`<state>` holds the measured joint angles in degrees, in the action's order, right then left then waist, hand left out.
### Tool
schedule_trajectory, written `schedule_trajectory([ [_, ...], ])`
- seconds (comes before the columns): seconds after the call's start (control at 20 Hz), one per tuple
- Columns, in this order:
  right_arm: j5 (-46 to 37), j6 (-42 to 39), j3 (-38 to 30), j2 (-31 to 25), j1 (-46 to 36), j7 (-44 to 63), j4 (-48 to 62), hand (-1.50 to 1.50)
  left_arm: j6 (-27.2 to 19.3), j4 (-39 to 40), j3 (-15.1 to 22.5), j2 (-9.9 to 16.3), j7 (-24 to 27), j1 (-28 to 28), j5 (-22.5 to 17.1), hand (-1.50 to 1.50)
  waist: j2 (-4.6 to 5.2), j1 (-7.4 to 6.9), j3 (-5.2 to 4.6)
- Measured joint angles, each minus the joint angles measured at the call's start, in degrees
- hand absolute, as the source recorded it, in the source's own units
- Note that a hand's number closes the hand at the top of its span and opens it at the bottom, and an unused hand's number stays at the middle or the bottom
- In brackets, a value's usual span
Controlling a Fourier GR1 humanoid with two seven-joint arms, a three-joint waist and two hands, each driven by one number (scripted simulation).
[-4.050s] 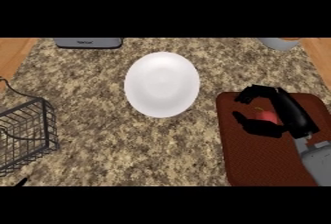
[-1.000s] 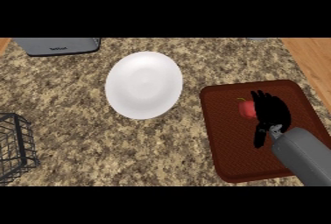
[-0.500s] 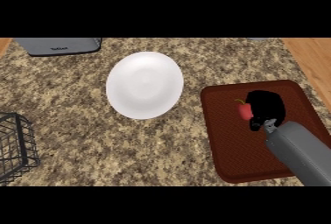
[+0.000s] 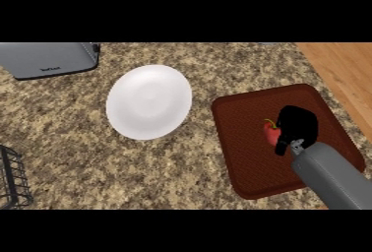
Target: Pick the bell pepper from the tray and place it in the plate
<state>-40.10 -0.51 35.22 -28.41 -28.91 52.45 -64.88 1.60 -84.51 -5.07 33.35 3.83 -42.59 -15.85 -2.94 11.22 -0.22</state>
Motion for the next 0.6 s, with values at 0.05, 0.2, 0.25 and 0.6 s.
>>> schedule_trajectory([
  [0.05, 0.0, 0.7, -0.4, 0.6, 0.8, 1.5, -0.1, 1.50, 0.1, -0.1, -0.3, -0.2, 0.2, -0.9, -0.2, 0.00, -0.32, 0.80, 0.02],
  [0.2, -1.0, 2.8, -0.9, 2.1, 2.4, 4.4, -1.3, 1.50, 0.2, -0.4, -1.2, -0.8, 0.8, -3.0, -0.7, 0.00, -1.11, 2.46, 0.00],
  [0.25, -1.4, 3.4, -1.0, 2.7, 2.6, 5.0, -1.9, 1.50, 0.3, -0.5, -1.5, -1.0, 0.9, -3.5, -0.9, 0.00, -1.29, 2.87, -0.03],
  [0.6, -4.9, 6.7, -1.1, 7.6, 1.1, 6.3, -9.1, 1.50, 0.6, -1.5, -2.6, -1.7, 2.5, -4.8, -0.6, 0.00, -2.19, 3.73, -0.29],
])
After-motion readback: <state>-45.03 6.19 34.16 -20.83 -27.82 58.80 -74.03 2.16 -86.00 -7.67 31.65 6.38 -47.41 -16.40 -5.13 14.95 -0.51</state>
